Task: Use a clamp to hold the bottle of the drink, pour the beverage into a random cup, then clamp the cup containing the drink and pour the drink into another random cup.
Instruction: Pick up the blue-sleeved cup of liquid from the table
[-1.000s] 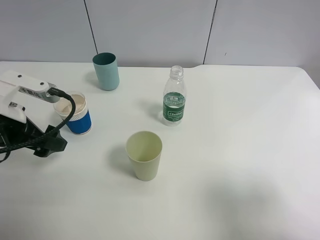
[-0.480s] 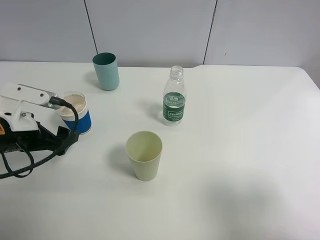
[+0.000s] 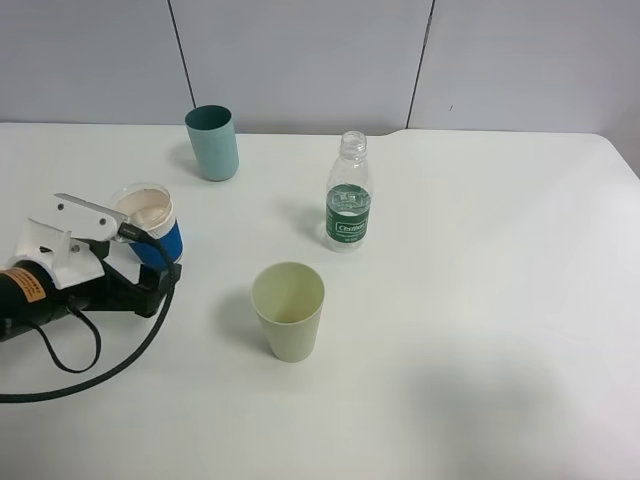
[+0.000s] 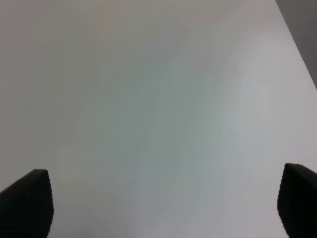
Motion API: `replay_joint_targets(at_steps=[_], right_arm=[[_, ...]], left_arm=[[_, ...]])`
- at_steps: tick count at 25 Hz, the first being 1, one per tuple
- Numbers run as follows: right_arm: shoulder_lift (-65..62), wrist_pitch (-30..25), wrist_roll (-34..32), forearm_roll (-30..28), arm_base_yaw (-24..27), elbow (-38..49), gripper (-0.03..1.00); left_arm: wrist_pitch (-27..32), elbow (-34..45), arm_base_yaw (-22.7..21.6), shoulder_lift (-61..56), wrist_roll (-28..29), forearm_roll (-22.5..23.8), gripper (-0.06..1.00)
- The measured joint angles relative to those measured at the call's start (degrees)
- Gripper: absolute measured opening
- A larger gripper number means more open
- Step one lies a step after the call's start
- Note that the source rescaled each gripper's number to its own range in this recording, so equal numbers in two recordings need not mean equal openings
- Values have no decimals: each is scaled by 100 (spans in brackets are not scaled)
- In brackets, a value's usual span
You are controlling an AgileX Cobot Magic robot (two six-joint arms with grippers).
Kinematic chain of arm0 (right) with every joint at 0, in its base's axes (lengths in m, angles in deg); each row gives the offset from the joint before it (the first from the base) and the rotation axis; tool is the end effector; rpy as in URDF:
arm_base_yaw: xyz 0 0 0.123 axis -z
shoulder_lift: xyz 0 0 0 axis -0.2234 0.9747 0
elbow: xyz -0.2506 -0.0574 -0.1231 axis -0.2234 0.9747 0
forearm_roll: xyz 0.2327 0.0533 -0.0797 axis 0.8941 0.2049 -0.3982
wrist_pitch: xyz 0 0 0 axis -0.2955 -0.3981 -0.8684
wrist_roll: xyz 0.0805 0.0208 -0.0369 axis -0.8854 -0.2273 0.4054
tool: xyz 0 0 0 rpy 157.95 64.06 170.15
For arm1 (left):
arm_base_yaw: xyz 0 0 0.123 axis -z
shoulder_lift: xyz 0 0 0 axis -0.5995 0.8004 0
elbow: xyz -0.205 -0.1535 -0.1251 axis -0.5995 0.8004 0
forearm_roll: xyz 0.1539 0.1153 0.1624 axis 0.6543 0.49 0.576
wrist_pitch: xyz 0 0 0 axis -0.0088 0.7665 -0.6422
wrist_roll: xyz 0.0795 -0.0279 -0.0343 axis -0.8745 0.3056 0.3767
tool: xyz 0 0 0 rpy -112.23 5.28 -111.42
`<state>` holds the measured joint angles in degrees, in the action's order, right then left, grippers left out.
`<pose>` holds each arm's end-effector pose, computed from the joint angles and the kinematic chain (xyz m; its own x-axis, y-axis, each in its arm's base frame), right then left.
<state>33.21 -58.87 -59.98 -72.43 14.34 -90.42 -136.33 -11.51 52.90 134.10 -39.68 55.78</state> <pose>-0.0050 -0.0015 0.2776 -0.4482 -0.0252 -0.8936 0.0251 0.9989 -0.0408 0.1914 -0.0607 0.1000 -0.4622 0.1583 -0.8725 0.3373 0.9414 -0.0079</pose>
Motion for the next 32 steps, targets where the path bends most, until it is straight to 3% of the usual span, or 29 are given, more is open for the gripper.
replay_joint_targets(at_steps=[6,13,19,27,32], right_arm=[[0,0,0,0,0,0,77],[0,0,0,0,0,0,77],[0,0,0,0,0,0,77],[0,0,0,0,0,0,77],[0,0,0,0,0,0,77]], left_arm=[[-1007,0,0,847,176,28,100],[-1084,-10,-21,1024,187,-143,100],[-1084,-10,-475,1024,359,-144,100],[-1084,-57,-713,1026,354,155,100],[-1095,-268,-719,1031,354,685,100]])
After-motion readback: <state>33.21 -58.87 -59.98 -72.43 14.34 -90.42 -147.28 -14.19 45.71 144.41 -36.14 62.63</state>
